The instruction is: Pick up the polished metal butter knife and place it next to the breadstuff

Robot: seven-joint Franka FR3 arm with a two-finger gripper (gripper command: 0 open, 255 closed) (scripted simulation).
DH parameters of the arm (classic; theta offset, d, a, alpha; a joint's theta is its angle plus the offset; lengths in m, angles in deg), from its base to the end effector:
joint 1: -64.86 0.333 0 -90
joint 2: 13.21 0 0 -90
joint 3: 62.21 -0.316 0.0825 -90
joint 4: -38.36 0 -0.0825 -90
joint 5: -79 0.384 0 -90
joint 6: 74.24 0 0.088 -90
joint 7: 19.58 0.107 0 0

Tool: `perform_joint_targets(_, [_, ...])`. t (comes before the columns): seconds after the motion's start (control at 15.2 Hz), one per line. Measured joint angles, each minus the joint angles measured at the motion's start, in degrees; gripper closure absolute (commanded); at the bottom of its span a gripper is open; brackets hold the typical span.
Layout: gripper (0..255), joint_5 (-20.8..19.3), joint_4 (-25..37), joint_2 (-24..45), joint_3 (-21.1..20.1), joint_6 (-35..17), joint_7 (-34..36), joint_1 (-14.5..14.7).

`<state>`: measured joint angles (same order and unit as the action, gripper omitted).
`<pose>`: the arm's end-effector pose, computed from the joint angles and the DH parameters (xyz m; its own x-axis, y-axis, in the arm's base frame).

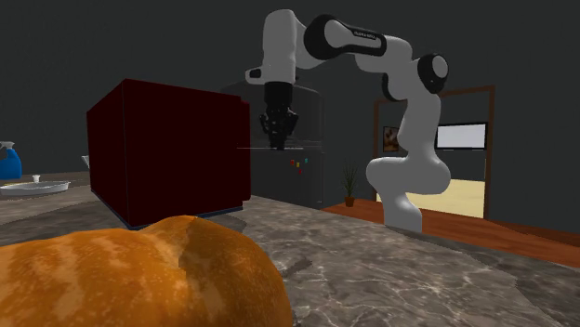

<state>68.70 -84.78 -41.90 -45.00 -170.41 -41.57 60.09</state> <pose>0.3634 -0.1894 0.5867 0.9986 0.0527 -0.0026 0.0527 -0.9979 0.0382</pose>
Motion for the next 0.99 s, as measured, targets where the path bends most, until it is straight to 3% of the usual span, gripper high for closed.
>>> perform_joint_targets(0.4, [255,0.4,4.9,0.8,-0.2,4.2,-0.5,0.2])
perform_joint_targets(0.99, [255,4.4,8.4,5.1,-7.9,4.5,9.8,4.1])
